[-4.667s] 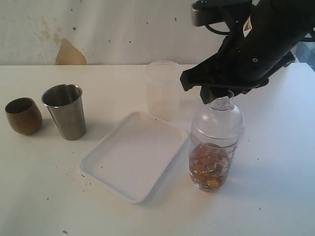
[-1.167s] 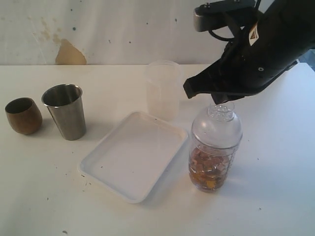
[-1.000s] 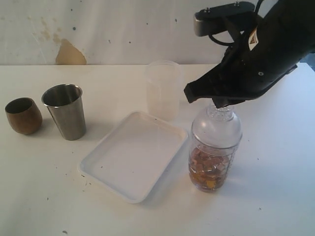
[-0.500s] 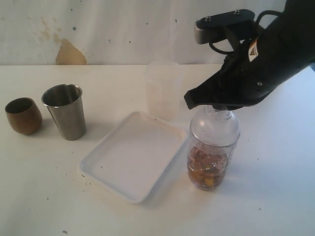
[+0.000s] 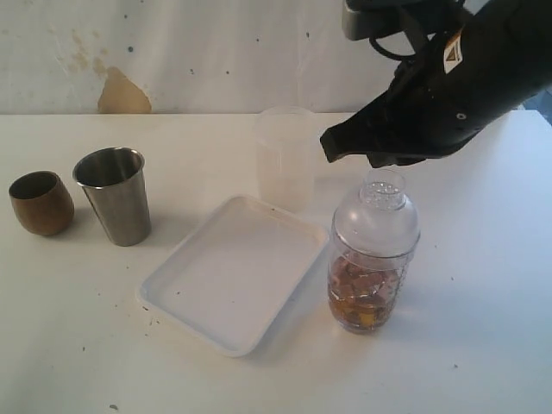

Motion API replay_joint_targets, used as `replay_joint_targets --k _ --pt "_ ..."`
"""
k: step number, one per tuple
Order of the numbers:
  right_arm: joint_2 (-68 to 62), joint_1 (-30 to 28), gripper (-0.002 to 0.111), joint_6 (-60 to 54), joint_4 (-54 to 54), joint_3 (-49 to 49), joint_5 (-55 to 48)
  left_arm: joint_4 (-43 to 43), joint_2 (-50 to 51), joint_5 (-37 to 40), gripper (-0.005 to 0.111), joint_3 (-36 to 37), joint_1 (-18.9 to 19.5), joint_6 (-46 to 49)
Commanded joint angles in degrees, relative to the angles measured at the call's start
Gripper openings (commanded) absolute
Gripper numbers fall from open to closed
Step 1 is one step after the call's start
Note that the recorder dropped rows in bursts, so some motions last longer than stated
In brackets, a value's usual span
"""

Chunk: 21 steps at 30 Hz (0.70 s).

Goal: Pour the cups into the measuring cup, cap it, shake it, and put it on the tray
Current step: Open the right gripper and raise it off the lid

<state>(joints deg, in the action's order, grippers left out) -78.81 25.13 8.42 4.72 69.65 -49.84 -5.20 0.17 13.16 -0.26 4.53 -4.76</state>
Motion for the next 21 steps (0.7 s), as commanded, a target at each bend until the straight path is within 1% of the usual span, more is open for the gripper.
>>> replay_joint_targets --k 1,5,11,15,16,17,19,20,21 --pt "-0.76 0.0 0.0 -0.74 -0.13 -1.32 -0.66 -0.31 -0.17 0.15 0.0 0.26 -0.02 -0.35" --pt "-2.35 0.0 0.0 -0.74 -0.02 -3.13 -0.53 -0.31 -0.17 0.15 0.0 0.26 -0.02 -0.35" --pt "-2.27 0.0 0.0 -0.74 -0.02 -2.84 0.29 -0.31 -0.17 0.15 0.0 0.26 -0.02 -0.35" --pt "1.41 0.0 0.0 -3.48 0.23 -2.81 5.23 -0.31 -0.17 0.15 0.0 0.26 -0.02 -0.35" --pt "2.46 0.0 0.003 -3.48 0.23 -2.81 6.53 -0.31 -0.17 0.15 0.0 0.26 -0.02 -0.35" --pt "3.23 0.0 0.007 -3.48 0.23 -2.81 7.25 -0.31 -0.17 0.15 0.0 0.26 -0.02 -0.35" --pt "5.31 0.0 0.026 -3.48 0.23 -2.81 8.39 -0.31 -0.17 0.15 0.0 0.26 -0.02 -0.35" --pt "6.28 0.0 0.041 -3.48 0.23 -2.81 8.67 -0.31 -0.17 0.15 0.0 0.26 -0.02 -0.35" --pt "7.13 0.0 0.06 -3.63 0.23 -2.81 8.8 -0.31 -0.17 0.15 0.0 0.26 -0.02 -0.35"
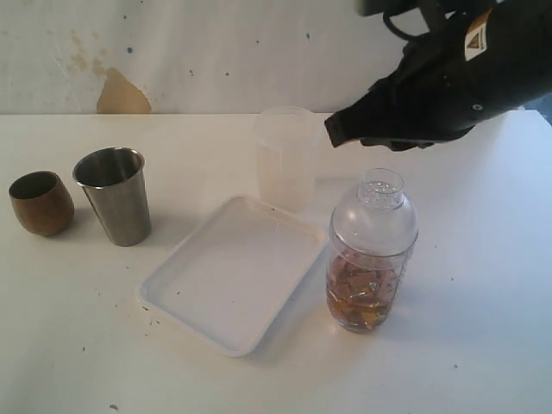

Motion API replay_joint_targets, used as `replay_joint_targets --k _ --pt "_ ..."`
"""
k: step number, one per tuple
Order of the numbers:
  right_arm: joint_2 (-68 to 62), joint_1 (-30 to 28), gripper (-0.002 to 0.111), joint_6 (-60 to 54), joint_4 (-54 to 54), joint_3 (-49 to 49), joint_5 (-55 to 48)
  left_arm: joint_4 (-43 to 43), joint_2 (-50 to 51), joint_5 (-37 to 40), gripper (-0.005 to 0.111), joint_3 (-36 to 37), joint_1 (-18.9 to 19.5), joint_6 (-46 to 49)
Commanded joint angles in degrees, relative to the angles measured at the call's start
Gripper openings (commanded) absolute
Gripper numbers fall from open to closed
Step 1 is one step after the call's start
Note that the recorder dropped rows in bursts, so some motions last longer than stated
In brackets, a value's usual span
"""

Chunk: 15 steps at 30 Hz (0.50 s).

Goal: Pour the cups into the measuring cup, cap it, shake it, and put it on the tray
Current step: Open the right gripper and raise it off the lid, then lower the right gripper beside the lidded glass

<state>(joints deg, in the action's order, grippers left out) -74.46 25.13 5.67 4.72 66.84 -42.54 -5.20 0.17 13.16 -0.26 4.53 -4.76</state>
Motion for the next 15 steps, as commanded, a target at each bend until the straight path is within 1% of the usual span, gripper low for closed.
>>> replay_joint_targets --k 1,2,3,4,11,13,15 --pt "3.59 0.0 0.081 -1.26 0.36 0.01 1.4 -0.31 -0.17 0.15 0.0 0.26 -0.02 -0.35" --pt "3.86 0.0 0.091 -1.41 0.47 -0.12 1.14 -0.31 -0.17 0.15 0.0 0.26 -0.02 -0.35" --pt "4.09 0.0 0.102 -2.21 0.47 -0.12 0.52 -0.31 -0.17 0.15 0.0 0.26 -0.02 -0.35" --pt "4.19 0.0 0.105 -2.87 0.47 -0.12 -0.12 -0.31 -0.17 0.15 0.0 0.26 -0.02 -0.35" --pt "4.67 0.0 0.105 -2.99 -0.13 -1.04 -4.71 -0.31 -0.17 0.15 0.0 0.26 -0.02 -0.35" --pt "6.53 0.0 0.105 -2.99 -0.98 -4.84 0.46 -0.31 -0.17 0.15 0.0 0.26 -0.02 -0.35" --pt "9.95 0.0 0.105 -2.8 -2.85 -10.89 9.78 -0.31 -0.17 0.15 0.0 0.26 -0.02 -0.35"
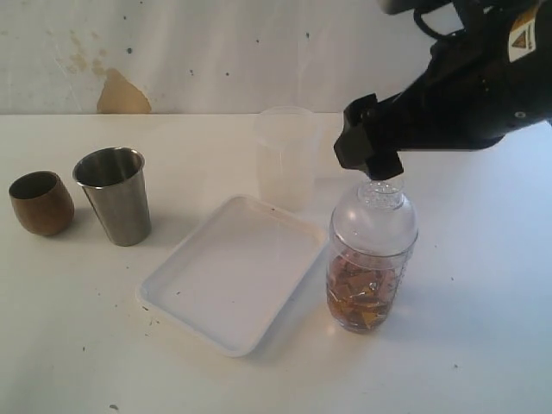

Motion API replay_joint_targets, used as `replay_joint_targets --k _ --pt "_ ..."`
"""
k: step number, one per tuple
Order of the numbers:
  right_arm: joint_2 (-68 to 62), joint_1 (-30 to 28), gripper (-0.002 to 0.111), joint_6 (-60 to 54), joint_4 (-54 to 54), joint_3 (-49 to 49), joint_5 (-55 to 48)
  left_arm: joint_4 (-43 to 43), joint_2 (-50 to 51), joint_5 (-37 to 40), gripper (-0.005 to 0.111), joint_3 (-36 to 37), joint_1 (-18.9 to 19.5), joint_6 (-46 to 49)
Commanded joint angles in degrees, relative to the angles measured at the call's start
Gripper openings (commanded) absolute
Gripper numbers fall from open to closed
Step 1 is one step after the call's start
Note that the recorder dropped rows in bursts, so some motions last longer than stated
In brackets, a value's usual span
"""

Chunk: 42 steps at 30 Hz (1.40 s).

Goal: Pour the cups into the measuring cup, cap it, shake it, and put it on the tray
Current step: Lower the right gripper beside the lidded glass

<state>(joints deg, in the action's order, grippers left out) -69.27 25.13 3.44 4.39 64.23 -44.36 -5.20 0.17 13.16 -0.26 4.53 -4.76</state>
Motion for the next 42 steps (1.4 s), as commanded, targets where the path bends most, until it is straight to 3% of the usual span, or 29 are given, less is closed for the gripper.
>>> replay_joint_targets --k 1,4,12,22,33,42 --pt "6.37 0.0 0.105 0.02 -2.65 -10.9 15.4 -0.31 -0.17 0.15 0.0 0.26 -0.02 -0.35" --pt "11.64 0.0 0.105 0.15 -3.49 -19.29 24.95 -0.31 -0.17 0.15 0.0 0.26 -0.02 -0.35" --pt "18.38 0.0 0.105 0.15 -4.69 -33.28 33.57 -0.31 -0.17 0.15 0.0 0.26 -0.02 -0.35" --pt "15.3 0.0 0.105 2.95 -4.78 -50.76 59.69 -0.31 -0.17 0.14 0.0 0.26 -0.02 -0.22" --pt "5.85 0.0 0.105 2.85 2.28 -56.97 77.85 -0.31 -0.17 0.14 0.0 0.26 -0.02 -0.22" --pt "-10.64 0.0 0.105 -0.92 -2.26 -56.87 94.18 -0.31 -0.17 0.14 0.0 0.26 -0.02 -0.22"
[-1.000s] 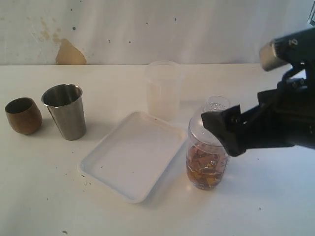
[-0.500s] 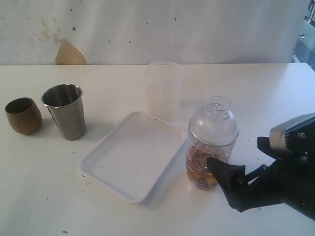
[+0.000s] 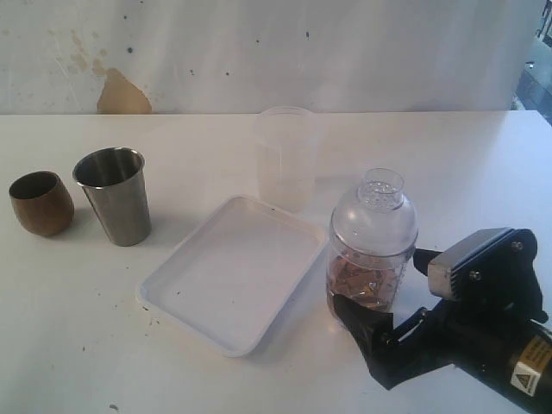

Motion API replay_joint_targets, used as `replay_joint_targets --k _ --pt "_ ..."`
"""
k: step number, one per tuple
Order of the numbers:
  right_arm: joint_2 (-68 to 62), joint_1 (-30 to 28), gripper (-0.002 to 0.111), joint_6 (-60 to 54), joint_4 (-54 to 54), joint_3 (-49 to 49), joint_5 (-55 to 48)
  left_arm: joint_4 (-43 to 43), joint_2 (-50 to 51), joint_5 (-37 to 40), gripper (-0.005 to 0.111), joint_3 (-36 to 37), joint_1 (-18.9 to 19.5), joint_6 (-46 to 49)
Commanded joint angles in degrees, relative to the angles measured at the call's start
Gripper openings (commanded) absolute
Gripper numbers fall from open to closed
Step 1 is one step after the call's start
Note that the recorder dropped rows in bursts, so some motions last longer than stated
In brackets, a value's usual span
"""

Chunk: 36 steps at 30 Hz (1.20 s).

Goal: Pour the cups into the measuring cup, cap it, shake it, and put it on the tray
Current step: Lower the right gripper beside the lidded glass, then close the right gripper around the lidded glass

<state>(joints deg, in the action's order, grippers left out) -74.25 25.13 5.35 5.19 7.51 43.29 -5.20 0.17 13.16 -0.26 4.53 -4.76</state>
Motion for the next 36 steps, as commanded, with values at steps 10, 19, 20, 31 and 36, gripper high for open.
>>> replay_joint_targets --k 10,19,20,31,36 --pt "-19.8 0.0 0.105 -4.3 -7.93 3.15 16.68 -0.31 -0.17 0.14 0.0 0.26 -0.02 -0.22" --pt "-28.12 0.0 0.105 -4.3 -8.13 9.41 17.46 -0.31 -0.17 0.14 0.0 0.26 -0.02 -0.22" --pt "-28.37 0.0 0.105 -4.3 -8.13 9.67 17.76 -0.31 -0.17 0.14 0.0 0.26 -0.02 -0.22" --pt "-28.6 0.0 0.105 -5.35 -8.32 10.72 19.89 -0.31 -0.17 0.14 0.0 0.26 -0.02 -0.22" --pt "-28.6 0.0 0.105 -5.35 -8.16 10.72 19.77 -0.31 -0.17 0.14 0.0 0.26 -0.02 -0.12"
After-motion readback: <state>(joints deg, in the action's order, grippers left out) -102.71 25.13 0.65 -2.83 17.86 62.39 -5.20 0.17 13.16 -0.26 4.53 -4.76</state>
